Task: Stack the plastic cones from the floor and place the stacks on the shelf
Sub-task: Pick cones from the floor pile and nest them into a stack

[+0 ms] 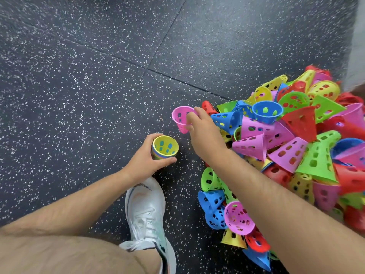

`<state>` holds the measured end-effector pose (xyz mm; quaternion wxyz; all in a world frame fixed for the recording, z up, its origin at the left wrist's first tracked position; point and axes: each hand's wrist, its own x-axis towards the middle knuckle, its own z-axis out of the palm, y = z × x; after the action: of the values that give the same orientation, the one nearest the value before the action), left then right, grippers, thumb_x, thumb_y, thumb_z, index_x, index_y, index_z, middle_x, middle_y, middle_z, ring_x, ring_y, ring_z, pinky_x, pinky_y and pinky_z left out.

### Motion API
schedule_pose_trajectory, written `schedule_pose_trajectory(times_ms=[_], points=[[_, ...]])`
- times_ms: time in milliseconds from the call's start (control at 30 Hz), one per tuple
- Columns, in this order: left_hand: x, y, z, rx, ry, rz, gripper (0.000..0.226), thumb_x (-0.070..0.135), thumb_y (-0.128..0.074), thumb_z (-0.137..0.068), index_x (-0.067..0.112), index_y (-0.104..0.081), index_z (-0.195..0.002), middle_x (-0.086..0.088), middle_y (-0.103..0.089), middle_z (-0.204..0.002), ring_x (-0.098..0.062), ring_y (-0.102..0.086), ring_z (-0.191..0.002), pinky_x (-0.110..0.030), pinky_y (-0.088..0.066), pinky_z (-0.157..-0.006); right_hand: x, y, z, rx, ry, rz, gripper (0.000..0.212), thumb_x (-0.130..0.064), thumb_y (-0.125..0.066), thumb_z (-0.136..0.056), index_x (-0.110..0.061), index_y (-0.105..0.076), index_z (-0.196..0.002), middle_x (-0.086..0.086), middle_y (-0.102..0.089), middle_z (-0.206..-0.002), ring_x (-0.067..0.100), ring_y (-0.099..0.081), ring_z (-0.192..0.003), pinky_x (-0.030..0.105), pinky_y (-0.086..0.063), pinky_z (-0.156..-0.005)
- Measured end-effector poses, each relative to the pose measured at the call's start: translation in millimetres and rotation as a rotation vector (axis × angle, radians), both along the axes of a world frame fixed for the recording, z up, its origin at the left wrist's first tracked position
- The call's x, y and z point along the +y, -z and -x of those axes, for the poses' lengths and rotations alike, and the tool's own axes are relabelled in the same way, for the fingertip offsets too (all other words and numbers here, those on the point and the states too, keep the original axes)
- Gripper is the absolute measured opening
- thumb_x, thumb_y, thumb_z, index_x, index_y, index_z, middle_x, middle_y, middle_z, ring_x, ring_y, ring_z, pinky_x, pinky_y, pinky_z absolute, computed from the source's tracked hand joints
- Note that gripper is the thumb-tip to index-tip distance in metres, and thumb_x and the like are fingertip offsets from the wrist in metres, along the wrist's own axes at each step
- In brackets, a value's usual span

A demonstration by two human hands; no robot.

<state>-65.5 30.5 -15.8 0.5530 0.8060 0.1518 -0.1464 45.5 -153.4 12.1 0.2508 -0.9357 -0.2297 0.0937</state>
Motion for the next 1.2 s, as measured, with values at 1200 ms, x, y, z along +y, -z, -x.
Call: schedule_pose_trajectory(times_ms=[1200], points=[[-53.9, -7.8, -19.7, -0.041, 0.169, 0.001, 0.073, 0.03, -0.087, -0.081, 0.031, -0.045, -0.141, 0.022, -0.063, -0.122, 0.008, -0.063, -0.105, -0.012, -0.046, -0.092, -58.1, -39.0, 73.4, 0.278, 0.036, -0.09, 0.025, -0.033, -0.048, -0.102, -0.018, -0.052, -0.122, -0.005, -0.056, -0.114, 0.015, -0.048, -0.108, 0.033, -0.045, -0.087]])
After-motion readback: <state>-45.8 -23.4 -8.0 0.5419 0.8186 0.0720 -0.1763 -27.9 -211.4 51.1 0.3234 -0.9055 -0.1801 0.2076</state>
